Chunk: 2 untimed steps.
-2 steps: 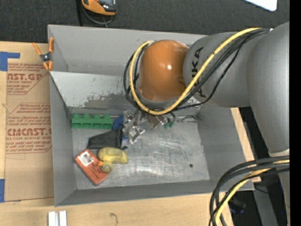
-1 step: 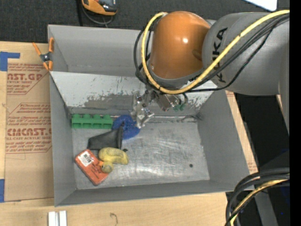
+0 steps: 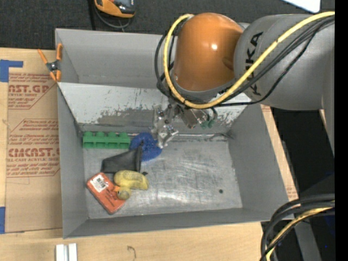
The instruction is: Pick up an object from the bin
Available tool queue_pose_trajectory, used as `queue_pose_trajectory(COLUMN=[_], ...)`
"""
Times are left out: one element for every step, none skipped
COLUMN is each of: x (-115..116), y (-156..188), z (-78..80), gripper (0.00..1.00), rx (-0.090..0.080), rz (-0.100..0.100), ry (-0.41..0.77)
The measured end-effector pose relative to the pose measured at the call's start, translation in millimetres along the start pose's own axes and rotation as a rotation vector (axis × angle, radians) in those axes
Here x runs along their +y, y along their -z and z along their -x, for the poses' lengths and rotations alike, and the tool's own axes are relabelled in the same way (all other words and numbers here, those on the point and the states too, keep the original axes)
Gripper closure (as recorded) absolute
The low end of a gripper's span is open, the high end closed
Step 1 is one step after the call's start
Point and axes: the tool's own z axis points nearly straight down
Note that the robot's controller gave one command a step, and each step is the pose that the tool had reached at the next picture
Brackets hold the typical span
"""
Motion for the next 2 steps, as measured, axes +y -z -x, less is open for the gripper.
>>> queue_pose_trajectory(x=[35.0, 34.8], y=[-79.8, -79.7], z=[3.9, 4.0], gripper=[0.00, 0.00], rx=[0.002, 0.002], rz=[0.001, 0.001], ry=[0.031, 0.031])
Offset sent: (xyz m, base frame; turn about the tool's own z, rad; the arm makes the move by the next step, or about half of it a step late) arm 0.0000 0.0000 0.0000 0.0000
